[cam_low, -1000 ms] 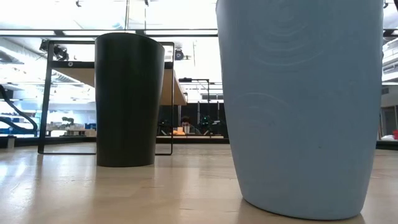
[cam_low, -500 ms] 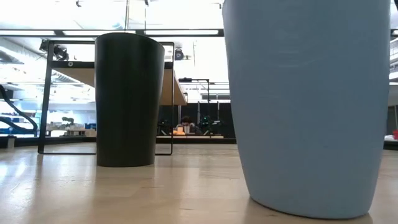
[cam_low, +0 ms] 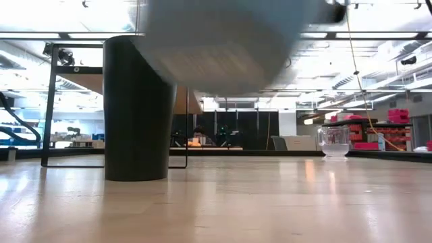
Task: Stack small to large cups/mugs on shelf
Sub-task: Move the blue cup to the bottom of the table
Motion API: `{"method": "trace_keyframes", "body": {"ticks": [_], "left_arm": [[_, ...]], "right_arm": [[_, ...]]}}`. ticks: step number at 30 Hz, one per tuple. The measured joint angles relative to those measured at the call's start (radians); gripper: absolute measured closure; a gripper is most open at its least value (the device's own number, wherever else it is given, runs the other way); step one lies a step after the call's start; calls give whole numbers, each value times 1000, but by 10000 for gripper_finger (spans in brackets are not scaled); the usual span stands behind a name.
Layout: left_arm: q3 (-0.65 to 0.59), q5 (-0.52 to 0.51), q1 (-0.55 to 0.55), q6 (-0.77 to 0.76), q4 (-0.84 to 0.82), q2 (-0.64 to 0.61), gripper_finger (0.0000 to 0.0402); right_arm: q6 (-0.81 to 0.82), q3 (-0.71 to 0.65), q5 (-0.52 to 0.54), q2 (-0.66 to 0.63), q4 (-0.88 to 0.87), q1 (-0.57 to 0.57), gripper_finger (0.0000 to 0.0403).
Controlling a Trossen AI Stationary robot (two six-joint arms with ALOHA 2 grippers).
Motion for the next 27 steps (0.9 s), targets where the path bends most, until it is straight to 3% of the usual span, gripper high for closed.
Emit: {"method": "trace_keyframes", "body": {"ticks": [9,16,27], "left_arm": [[0,3,-17,-47,-2,0,291],[0,5,-30,-71,-2,0,294],[0,4,-26,-85,-7,0,294]], "right_arm": [[-152,189,39,-2,-1,-103,398],[-217,197,42,19,5,-138,399],[-280,246,-24,192,18,-100,399]]}}
